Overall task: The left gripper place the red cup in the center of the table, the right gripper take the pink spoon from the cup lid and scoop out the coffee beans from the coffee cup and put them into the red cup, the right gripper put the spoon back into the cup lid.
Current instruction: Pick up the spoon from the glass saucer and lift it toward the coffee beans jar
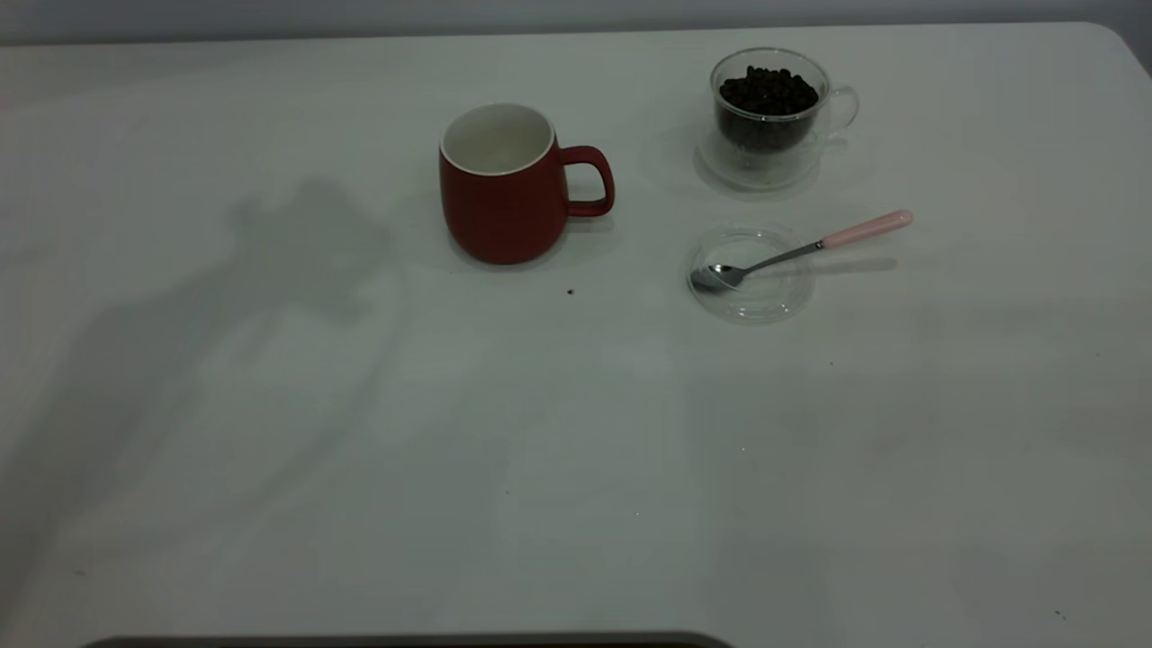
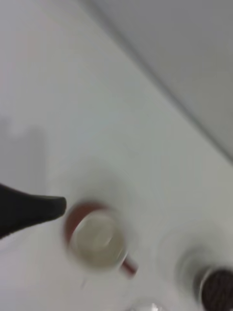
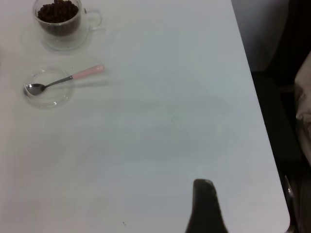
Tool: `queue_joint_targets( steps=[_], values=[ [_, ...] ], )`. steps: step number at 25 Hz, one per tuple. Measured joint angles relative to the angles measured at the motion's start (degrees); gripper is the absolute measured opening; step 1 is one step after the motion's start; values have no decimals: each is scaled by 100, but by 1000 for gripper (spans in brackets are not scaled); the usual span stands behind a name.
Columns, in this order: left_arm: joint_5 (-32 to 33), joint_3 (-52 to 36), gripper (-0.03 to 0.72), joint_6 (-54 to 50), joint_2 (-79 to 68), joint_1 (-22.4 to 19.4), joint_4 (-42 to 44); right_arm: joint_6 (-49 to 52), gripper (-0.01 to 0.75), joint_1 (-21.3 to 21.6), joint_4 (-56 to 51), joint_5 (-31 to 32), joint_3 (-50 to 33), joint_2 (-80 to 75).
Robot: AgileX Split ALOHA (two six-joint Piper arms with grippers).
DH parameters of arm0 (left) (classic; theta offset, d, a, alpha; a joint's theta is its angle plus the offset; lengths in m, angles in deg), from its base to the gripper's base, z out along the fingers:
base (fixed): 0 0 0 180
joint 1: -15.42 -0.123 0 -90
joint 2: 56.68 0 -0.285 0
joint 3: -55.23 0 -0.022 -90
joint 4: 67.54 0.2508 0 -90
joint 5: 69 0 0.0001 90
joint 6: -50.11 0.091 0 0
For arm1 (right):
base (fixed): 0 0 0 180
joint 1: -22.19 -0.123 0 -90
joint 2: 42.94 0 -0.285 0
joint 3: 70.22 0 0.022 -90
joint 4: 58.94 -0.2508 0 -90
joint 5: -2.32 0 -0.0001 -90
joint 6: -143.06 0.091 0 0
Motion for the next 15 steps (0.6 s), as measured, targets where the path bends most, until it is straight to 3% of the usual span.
queue_joint_targets(
  steps=[6, 10, 15],
  values=[
    [2405, -13, 587, -1670, 1112, 0, 1100, 0, 572, 0, 0, 0, 0, 0],
    [2436, -323, 587, -2214, 1598, 0, 1443, 0, 572, 0, 0, 0, 0, 0],
    [2436, -1480, 587, -2815, 2409, 0, 1467, 0, 572, 0, 0, 0, 0, 0]
  ],
)
